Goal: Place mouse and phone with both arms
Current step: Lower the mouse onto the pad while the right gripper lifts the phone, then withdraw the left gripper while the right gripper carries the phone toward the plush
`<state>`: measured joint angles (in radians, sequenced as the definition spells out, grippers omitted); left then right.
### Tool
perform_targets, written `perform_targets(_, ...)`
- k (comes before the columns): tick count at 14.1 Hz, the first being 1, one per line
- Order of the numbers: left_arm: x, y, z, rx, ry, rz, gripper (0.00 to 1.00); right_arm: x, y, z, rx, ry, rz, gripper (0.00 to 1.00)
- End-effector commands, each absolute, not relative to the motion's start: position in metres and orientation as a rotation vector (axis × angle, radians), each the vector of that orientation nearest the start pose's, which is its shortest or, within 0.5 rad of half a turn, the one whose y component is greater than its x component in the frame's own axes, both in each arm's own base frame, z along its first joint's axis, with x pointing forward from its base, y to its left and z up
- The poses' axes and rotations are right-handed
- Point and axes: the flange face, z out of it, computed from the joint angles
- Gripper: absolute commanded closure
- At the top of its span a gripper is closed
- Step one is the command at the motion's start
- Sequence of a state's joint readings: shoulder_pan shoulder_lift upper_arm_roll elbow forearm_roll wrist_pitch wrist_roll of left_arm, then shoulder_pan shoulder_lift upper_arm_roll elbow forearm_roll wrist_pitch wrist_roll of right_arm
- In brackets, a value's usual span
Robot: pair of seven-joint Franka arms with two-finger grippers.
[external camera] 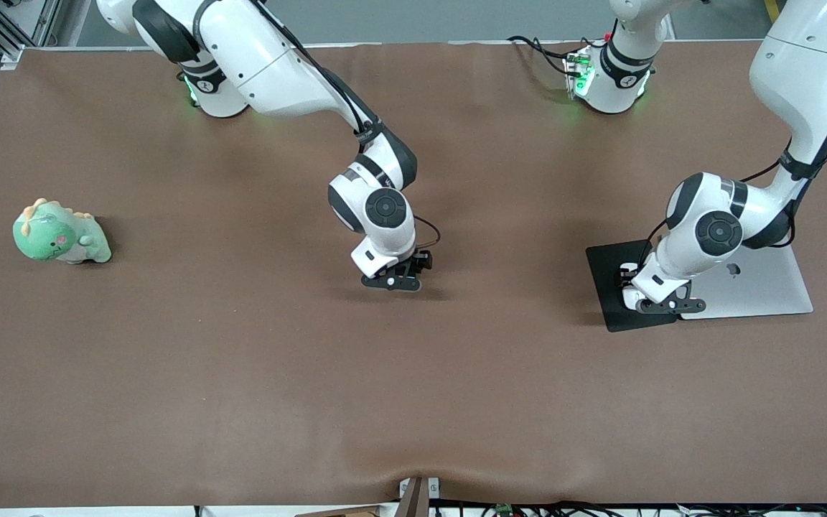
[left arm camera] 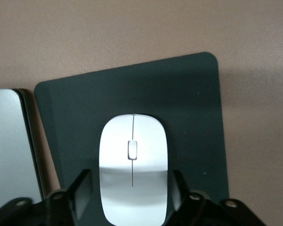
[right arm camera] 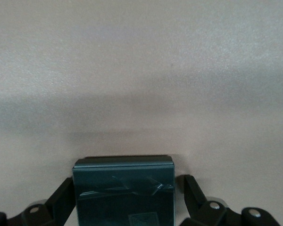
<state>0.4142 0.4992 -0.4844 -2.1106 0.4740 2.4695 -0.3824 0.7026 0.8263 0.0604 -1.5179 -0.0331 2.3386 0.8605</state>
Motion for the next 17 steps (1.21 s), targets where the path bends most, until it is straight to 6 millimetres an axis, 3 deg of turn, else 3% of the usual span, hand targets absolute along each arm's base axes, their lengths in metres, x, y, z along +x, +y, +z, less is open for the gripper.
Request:
perform_targets(1,0.578,-0.04,0.207,-3.07,0.051,-0.003,0.0,0.519,0.492,0.169,-3.155,0.13,-0.028,0.7)
perform_targets(2,0.583,-0.04,0.216,-3.064,0.043,-0.026,0.0,0.52,0.491,0.169,-3.157,0.132,-0.031,0.88)
perform_targets(3,0.587,-0.04,0.226,-3.059,0.043,-0.054,0.0,0.523,0.488,0.17,-3.158,0.141,-0.031,0.93)
perform_targets(6,0.602,-0.042,0.279,-3.01,0.033,-0.12,0.0,0.541,0.473,0.191,-3.144,0.19,-0.065,0.96)
perform_targets(8,0.613,-0.044,0.324,-2.964,0.008,-0.12,0.0,0.572,0.439,0.22,-3.133,0.263,-0.114,0.98)
perform_targets(10,0.621,-0.048,0.367,-2.918,-0.015,-0.081,0.0,0.609,0.382,0.254,-3.14,0.333,-0.106,1.0)
perform_targets(13,0.631,-0.056,0.427,-2.927,-0.093,0.021,0.0,0.656,0.28,0.309,-3.135,0.394,-0.085,1.0)
perform_targets(16,0.631,-0.052,0.468,-2.983,-0.143,0.118,0.0,0.684,0.187,0.344,-3.119,0.457,-0.111,1.0)
perform_targets(17,0.63,-0.05,0.482,-2.99,-0.148,0.144,0.0,0.689,0.164,0.356,-3.105,0.466,-0.124,1.0)
